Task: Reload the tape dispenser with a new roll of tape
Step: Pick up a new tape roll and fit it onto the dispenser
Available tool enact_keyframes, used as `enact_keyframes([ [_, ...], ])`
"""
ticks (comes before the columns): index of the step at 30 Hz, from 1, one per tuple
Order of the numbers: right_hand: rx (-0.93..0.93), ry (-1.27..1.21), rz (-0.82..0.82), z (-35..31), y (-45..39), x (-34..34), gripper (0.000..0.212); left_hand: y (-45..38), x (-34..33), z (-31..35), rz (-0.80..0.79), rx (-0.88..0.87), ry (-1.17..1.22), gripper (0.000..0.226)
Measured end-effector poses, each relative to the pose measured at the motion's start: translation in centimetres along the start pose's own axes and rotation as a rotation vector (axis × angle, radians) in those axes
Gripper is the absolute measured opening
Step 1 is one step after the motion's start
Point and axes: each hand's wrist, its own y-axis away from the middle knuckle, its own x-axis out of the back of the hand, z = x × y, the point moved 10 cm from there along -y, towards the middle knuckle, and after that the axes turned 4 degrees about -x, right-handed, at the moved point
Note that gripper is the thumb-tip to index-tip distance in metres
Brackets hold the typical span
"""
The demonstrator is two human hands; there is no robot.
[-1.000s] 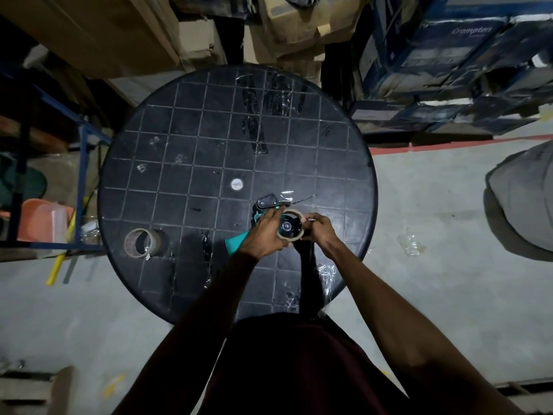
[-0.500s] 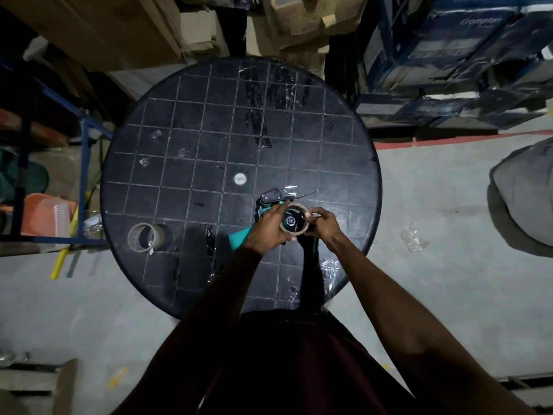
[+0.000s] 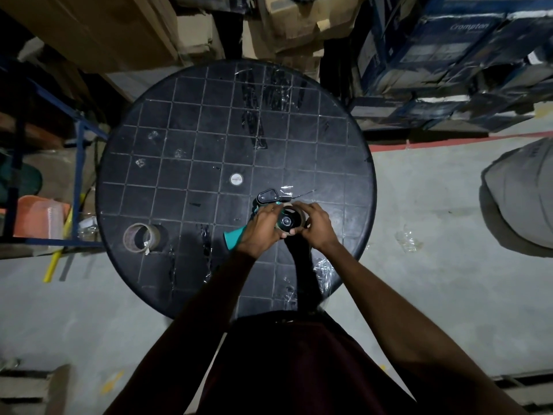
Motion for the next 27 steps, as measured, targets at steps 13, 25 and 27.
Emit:
enact_keyframes([
  [13, -0.122, 0.158, -0.001, -2.1, 1.6, -0.3, 0.08, 0.2, 0.7, 0.1, -0.046, 0.011, 0.006, 0.089],
  [25, -0.213, 0.177, 0.009, 0.9, 1.5, 0.4, 0.045, 0.3, 0.4, 0.5, 0.023, 0.045, -0.091, 0.087],
  [27, -0.251, 0.194, 0.006, 1.4, 1.5, 0.5, 0.036, 0.0, 0.6, 0.8, 0.013, 0.058, -0.111, 0.085],
])
